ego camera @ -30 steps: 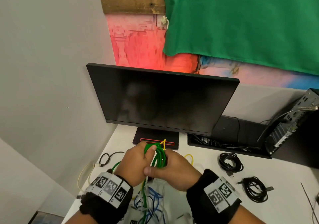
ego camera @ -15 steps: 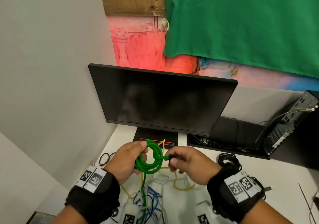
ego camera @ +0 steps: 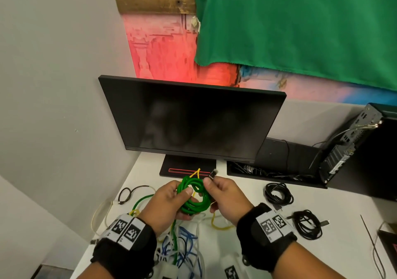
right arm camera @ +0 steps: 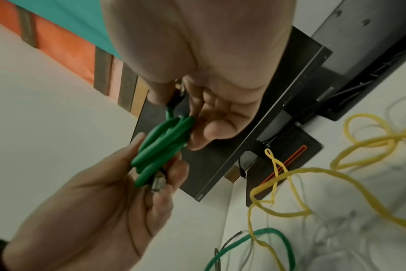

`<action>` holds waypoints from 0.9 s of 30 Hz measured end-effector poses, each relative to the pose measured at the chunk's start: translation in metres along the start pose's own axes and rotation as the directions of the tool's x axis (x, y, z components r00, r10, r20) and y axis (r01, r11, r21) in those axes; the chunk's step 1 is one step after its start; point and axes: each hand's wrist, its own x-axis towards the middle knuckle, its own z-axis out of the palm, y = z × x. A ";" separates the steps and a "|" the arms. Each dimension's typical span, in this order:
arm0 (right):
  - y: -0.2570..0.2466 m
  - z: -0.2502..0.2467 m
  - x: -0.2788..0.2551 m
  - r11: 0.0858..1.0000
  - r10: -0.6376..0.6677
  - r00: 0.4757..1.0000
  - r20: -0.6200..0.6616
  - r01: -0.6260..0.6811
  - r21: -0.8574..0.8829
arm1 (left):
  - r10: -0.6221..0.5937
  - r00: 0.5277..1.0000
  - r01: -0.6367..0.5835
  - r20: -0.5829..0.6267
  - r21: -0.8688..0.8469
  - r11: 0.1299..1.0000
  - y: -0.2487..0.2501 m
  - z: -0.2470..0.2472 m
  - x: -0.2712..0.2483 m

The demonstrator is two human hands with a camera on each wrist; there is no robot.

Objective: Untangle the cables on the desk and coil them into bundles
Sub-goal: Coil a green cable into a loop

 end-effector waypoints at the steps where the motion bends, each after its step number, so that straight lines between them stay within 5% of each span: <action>1: 0.000 -0.002 0.000 0.999 -0.019 1.000 0.013 0.020 -0.046 | -0.014 1.000 0.014 0.010 -0.036 0.999 -0.001 0.000 0.000; 5: 0.003 -0.003 0.001 0.997 0.000 1.000 -0.026 -0.002 -0.076 | -0.002 0.990 0.006 0.140 -0.028 1.000 -0.006 0.002 -0.001; 10: 0.012 0.003 0.004 0.983 0.168 0.979 -0.118 -0.158 0.092 | 0.133 0.967 -0.202 0.217 0.335 0.920 -0.010 0.007 -0.001; 15: 0.024 0.001 0.000 0.978 0.206 0.967 -0.151 -0.206 0.016 | 0.139 0.977 -0.208 0.161 0.593 0.778 -0.017 0.015 -0.001; 20: 0.035 0.005 -0.020 0.982 0.029 0.998 -0.064 -0.040 -0.185 | 0.136 0.970 -0.001 -0.202 0.557 0.831 -0.023 0.019 0.011; 24: 0.039 0.000 -0.026 0.975 0.071 0.997 0.036 -0.062 -0.213 | 0.099 0.982 0.013 -0.162 0.579 0.816 -0.026 0.026 0.008; 27: 0.039 -0.012 -0.027 0.985 0.145 0.989 -0.014 -0.146 -0.096 | 0.025 1.000 -0.023 -0.003 0.329 0.944 -0.026 0.033 0.002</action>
